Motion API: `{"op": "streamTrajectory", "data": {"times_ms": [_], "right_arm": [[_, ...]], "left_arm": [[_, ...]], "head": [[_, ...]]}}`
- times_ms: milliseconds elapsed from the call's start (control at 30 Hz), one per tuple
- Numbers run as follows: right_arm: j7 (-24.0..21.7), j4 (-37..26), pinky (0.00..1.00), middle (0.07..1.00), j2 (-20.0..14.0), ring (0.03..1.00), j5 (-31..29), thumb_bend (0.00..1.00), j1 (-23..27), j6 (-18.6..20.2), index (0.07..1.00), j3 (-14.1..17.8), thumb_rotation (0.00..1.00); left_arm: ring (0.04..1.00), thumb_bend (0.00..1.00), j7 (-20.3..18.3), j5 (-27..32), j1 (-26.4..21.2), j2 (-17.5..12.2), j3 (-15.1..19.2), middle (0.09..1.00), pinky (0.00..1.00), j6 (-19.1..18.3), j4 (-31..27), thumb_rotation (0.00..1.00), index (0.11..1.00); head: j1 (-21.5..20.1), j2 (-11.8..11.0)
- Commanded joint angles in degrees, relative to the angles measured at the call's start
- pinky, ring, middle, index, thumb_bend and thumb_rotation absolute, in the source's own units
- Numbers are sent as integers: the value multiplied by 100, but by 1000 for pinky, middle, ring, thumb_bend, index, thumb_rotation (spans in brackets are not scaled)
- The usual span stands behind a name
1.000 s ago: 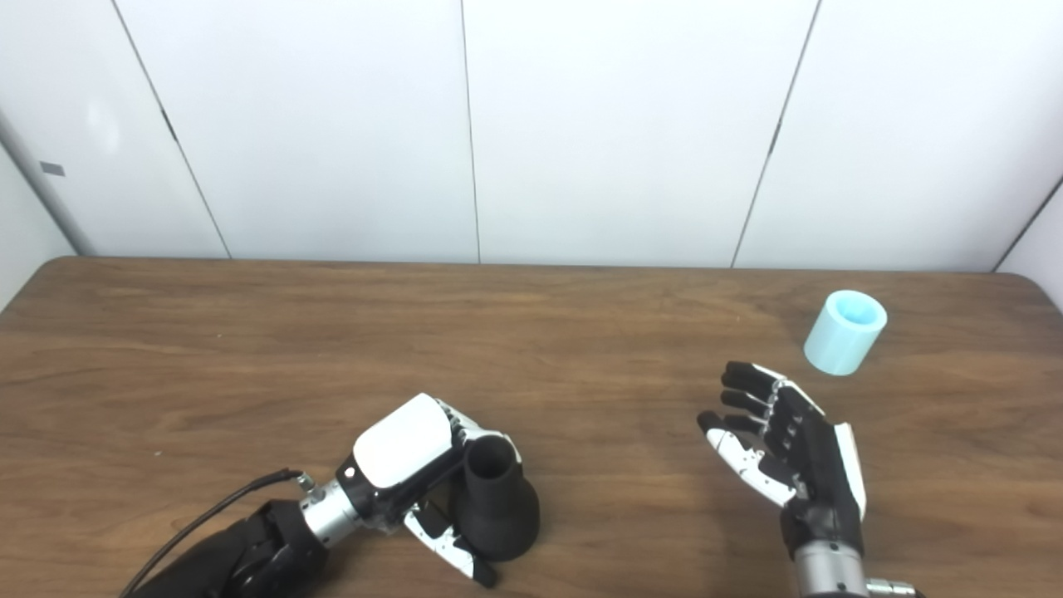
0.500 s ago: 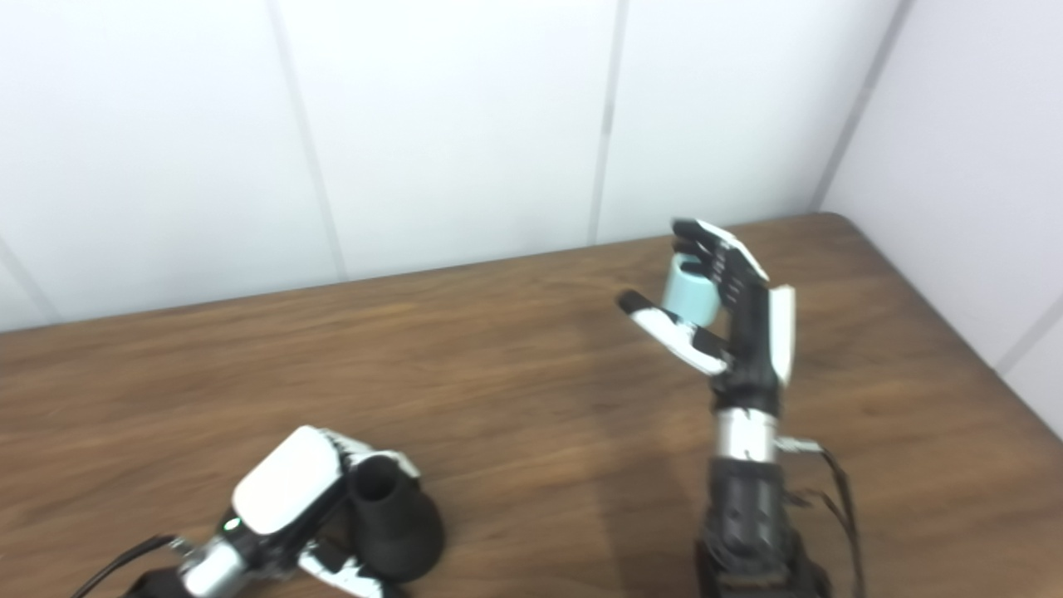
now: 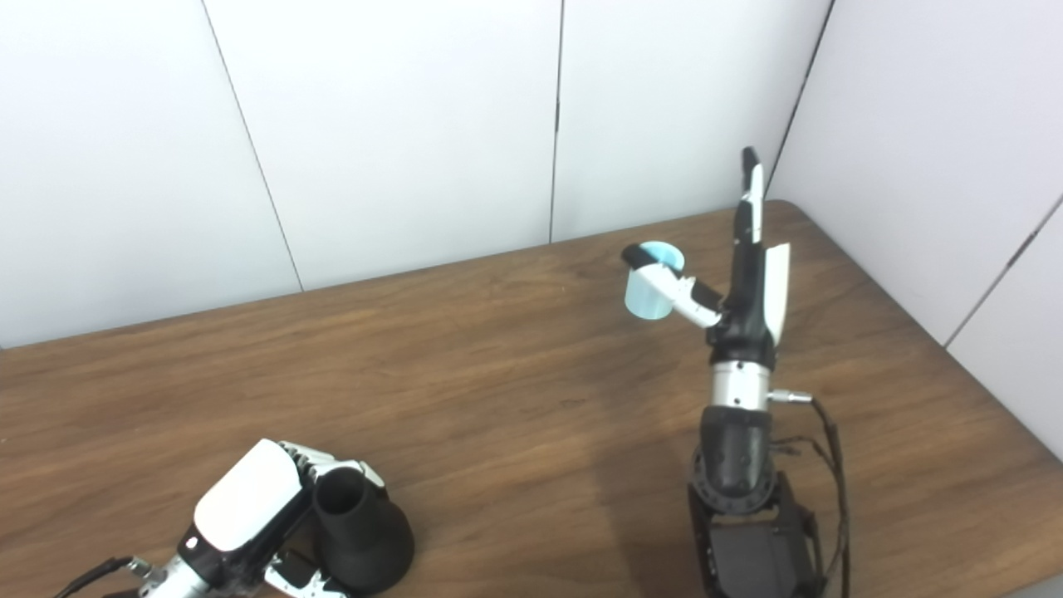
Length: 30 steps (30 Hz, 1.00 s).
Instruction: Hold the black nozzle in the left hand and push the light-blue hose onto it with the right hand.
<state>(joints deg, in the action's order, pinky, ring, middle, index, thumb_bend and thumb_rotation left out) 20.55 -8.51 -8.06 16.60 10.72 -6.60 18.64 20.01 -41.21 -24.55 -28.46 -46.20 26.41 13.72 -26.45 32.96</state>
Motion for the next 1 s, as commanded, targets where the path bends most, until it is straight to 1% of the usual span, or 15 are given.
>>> {"op": "streamTrajectory", "data": {"times_ms": [0,67,167,267,400,500,600,667,767,800,967], "right_arm": [[47,70,1000,1000,-179,1000,-135,940,234,-228,1000,64,529],[61,191,1000,1000,-224,1000,-185,953,272,-256,1000,71,526],[-30,349,1000,1000,-263,1000,-400,973,309,-109,1000,91,528],[-132,515,1000,1000,-293,1000,-696,959,343,-43,1000,114,488],[-170,844,1000,1000,-339,1000,-970,968,443,-27,1000,144,466],[-195,1142,1000,1000,-408,1000,-1094,996,512,-93,1000,138,457],[-199,1451,1000,1000,-489,1000,-1088,1000,537,-138,1000,89,469],[-172,1595,980,1000,-518,1000,-1040,1000,542,-96,996,65,494],[-197,1837,965,1000,-566,1000,-1060,1000,541,-110,997,30,496],[-190,1928,963,1000,-572,1000,-1067,1000,535,-130,997,24,496],[-71,2366,932,979,-567,981,-1024,1000,527,-344,973,5,482]], "left_arm": [[441,522,213,44,137,-126,-105,499,340,50,297,0,469],[438,522,211,69,132,-136,-115,497,336,50,306,0,472],[444,522,241,90,118,-160,-156,496,345,50,313,0,473],[446,522,267,78,116,-178,-174,498,347,50,295,0,470],[439,522,222,138,140,-190,-154,498,335,50,228,0,471],[447,522,261,170,144,-193,-162,500,343,50,191,0,467],[448,522,302,201,127,-206,-209,503,346,51,176,0,464],[449,522,248,244,141,-200,-185,505,348,50,170,0,461],[455,522,131,247,167,-188,-120,506,352,49,137,0,460],[455,522,119,253,176,-187,-115,506,353,49,132,0,461],[432,522,190,235,190,-196,-120,502,328,50,120,0,465]], "head": [[-10,-5],[-10,-5],[-30,-16],[-31,-11],[-40,-29],[-40,-29],[-40,-29],[-40,-29],[-40,-29],[-20,-70],[-14,-50]]}}
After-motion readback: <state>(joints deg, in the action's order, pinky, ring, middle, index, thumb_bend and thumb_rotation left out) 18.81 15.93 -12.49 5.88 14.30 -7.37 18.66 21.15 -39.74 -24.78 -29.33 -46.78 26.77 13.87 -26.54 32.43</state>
